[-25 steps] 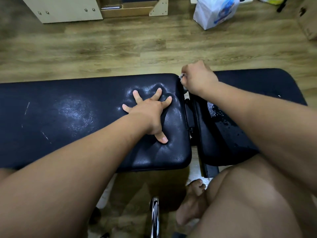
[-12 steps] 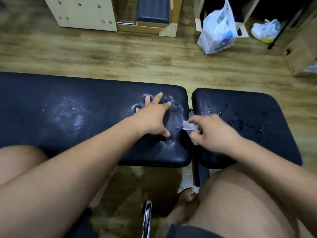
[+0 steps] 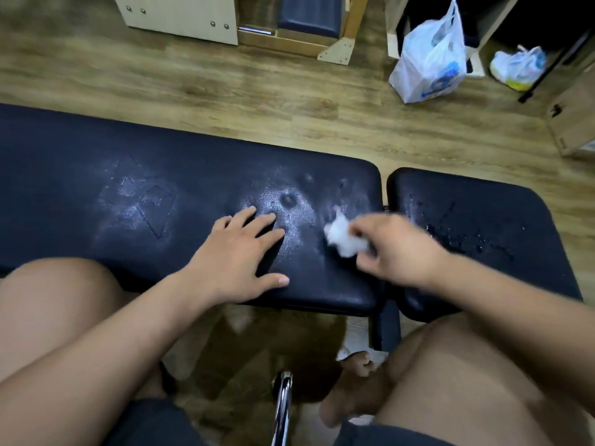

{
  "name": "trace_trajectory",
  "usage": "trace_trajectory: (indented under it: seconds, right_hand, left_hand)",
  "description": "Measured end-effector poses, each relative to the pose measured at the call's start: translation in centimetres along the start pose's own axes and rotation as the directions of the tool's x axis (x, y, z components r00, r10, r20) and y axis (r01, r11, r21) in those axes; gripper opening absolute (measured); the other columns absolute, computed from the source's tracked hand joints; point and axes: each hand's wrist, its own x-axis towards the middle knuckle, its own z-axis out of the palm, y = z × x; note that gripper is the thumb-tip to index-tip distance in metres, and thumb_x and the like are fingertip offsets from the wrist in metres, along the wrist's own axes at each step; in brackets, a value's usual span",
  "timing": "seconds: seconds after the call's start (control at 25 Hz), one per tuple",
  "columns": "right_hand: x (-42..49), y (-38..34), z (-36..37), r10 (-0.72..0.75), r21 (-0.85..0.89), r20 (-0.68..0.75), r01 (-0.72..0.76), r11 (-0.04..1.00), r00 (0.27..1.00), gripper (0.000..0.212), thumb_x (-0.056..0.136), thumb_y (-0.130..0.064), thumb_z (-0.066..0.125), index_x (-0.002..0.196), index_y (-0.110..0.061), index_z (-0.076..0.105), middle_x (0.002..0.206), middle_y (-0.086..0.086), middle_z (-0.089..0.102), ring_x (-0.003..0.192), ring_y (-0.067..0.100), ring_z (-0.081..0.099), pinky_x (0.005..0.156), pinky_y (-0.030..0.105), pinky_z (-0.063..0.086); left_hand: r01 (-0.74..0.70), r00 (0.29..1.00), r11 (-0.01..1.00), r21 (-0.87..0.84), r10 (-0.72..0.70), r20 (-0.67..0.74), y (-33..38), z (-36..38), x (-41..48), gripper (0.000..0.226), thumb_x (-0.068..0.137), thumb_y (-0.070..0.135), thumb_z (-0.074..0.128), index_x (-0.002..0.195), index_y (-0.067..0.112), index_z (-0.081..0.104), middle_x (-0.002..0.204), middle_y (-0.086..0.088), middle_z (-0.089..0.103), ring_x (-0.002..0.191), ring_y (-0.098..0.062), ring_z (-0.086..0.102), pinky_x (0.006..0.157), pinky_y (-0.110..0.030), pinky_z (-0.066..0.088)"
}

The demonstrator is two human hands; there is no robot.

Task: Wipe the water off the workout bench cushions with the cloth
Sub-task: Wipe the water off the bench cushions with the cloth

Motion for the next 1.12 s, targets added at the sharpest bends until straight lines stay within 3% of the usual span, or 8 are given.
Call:
trace_trajectory:
  seconds: [0.16,0.4,0.56,0.68,0.8,0.92,1.04,1.12]
  right_hand:
    - [-2.4,-2.6,1.1,-0.122,-0.097,0.179,0.141,0.985,0.976,0.031,0.078,-0.027,0.059,0.107,-0.016,0.054,0.103,0.007,0.061,0.095,0.026,0.059,0.078,0.034,0.049]
    - [8.6,5.5,-2.2,0.512,0.041,-0.255,-0.519,0.854,0.821,0.031,0.079,-0.034,0.063,0.102,-0.015,0.060,0.097,0.022,0.066,0.092,0.038,0.059,0.074,0.037,0.050]
    - [10.8,-5.8,2.3,0.298,0.191,-0.314,-0.248,0.950,0.902,0.032,0.070,-0.037,0.056,0.093,-0.016,0.064,0.083,0.011,0.072,0.082,0.033,0.066,0.069,0.035,0.054]
    - [9.4,-12.5,4.2,0.057,0.365,-0.174,0.011,0.931,0.983,0.019,0.072,-0.036,0.059,0.083,-0.021,0.056,0.076,0.004,0.069,0.073,0.029,0.062,0.064,0.036,0.054]
    - [8.8,-9.1,2.8,0.093,0.313,-0.177,-0.033,0.949,0.980,0.027,0.071,-0.043,0.064,0.088,-0.022,0.061,0.074,0.004,0.068,0.070,0.026,0.062,0.065,0.035,0.054]
    - [8.1,0.4,-0.7,0.428,0.233,-0.242,-0.376,0.897,0.871,0.030,0.072,-0.040,0.071,0.091,-0.017,0.065,0.080,0.012,0.070,0.075,0.029,0.064,0.066,0.031,0.048]
    - [8.6,7.3,-4.4,0.654,0.138,-0.263,-0.643,0.753,0.709,0.027,0.079,-0.035,0.068,0.091,-0.010,0.064,0.084,0.017,0.065,0.087,0.035,0.063,0.068,0.029,0.040]
    - [10.7,8.0,-4.9,0.662,0.110,-0.173,-0.653,0.749,0.729,0.032,0.081,-0.037,0.068,0.093,-0.007,0.067,0.087,0.018,0.066,0.087,0.034,0.062,0.069,0.029,0.040]
  left_hand:
    - [0.019,1.000,0.999,-0.040,-0.019,-0.004,0.7,0.4,0.4,0.087,0.076,0.081,0.032,0.147,0.031,0.032,0.159,0.004,0.021,0.147,-0.028,0.012,0.116,-0.049,0.019]
    - [0.010,0.999,0.997,-0.075,-0.013,-0.051,-0.4,0.4,0.5,0.068,0.084,0.075,0.037,0.142,0.039,0.039,0.156,0.014,0.027,0.145,-0.020,0.018,0.110,-0.043,0.023]
    - [0.052,0.939,0.921,-0.387,-0.177,-0.294,-1.1,-0.1,1.5,0.039,0.083,0.056,0.047,0.094,0.025,0.068,0.105,0.006,0.068,0.107,-0.023,0.058,0.088,-0.040,0.047]
    - [0.103,0.705,0.688,-0.719,-0.560,-0.436,-3.7,-0.5,1.9,0.029,0.080,0.039,0.051,0.067,0.015,0.062,0.067,0.002,0.061,0.068,-0.023,0.059,0.066,-0.040,0.050]
    - [0.138,0.798,0.741,-0.657,-0.476,-0.369,-4.7,-0.9,1.8,0.018,0.083,0.037,0.055,0.084,0.022,0.065,0.088,0.001,0.064,0.085,-0.023,0.060,0.078,-0.040,0.051]
    - [0.255,0.939,0.915,-0.313,-0.311,-0.145,-3.5,-0.6,2.1,0.047,0.085,0.045,0.060,0.127,0.027,0.050,0.142,0.000,0.042,0.129,-0.029,0.036,0.104,-0.047,0.037]
    - [0.340,0.937,0.922,-0.187,-0.349,-0.016,-3.5,-1.1,3.0,0.074,0.084,0.055,0.061,0.145,0.036,0.023,0.162,0.003,0.003,0.145,-0.043,0.002,0.112,-0.064,0.015]
    - [0.360,0.933,0.913,-0.191,-0.352,0.077,-4.1,-1.3,3.3,0.082,0.084,0.060,0.058,0.148,0.040,0.013,0.162,0.007,-0.006,0.144,-0.049,-0.007,0.111,-0.070,0.012]
